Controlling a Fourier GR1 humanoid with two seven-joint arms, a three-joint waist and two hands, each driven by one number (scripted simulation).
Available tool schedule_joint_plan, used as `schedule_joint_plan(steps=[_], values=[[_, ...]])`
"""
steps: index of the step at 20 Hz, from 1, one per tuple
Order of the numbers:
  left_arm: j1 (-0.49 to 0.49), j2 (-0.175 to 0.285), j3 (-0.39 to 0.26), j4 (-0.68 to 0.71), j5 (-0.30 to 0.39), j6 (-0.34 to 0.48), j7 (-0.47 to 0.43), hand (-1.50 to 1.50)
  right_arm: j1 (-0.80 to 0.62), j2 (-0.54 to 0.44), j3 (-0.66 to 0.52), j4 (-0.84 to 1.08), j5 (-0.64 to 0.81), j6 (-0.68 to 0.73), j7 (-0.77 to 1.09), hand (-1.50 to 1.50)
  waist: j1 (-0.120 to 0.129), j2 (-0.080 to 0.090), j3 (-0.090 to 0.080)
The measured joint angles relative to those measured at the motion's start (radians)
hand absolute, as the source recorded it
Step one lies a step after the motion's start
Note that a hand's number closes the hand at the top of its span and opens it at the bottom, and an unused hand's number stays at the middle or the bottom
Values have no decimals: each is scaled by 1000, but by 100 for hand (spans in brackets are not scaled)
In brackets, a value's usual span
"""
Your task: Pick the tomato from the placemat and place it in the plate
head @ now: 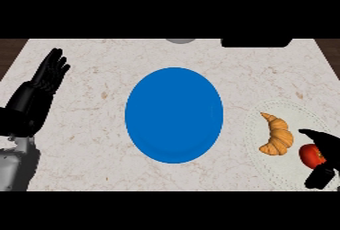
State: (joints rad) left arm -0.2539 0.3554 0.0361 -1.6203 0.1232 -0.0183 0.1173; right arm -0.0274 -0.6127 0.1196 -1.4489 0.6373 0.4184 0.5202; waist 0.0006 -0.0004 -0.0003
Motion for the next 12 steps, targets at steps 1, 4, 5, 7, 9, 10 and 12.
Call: schedule_joint_plan(steps=[1,4,5,7,9,10,12], values=[[-1,2,3,-7,2,-3,7,0,-9,-1,-9,20,9,-27,-34,150,1,-1,-1],[-10,-4,6,4,-5,-5,6,0,-31,5,-9,34,67,-110,-90,150,0,-1,-2],[-10,-10,2,-8,-10,1,17,0,-28,7,-13,43,86,-143,-107,150,0,-1,-3],[3,-11,9,-10,-13,0,8,0,40,17,-24,-11,113,-206,-97,150,-7,-5,-8],[4,-13,17,2,-19,4,3,0,120,22,-51,-65,122,-256,-80,150,-17,-9,-11],[4,-7,27,2,-14,2,6,0,169,24,-66,-96,125,-282,-67,150,-25,-10,-12],[7,-8,31,17,-18,-2,-11,0,262,35,-83,-175,148,-333,-34,150,-33,-10,-9]])
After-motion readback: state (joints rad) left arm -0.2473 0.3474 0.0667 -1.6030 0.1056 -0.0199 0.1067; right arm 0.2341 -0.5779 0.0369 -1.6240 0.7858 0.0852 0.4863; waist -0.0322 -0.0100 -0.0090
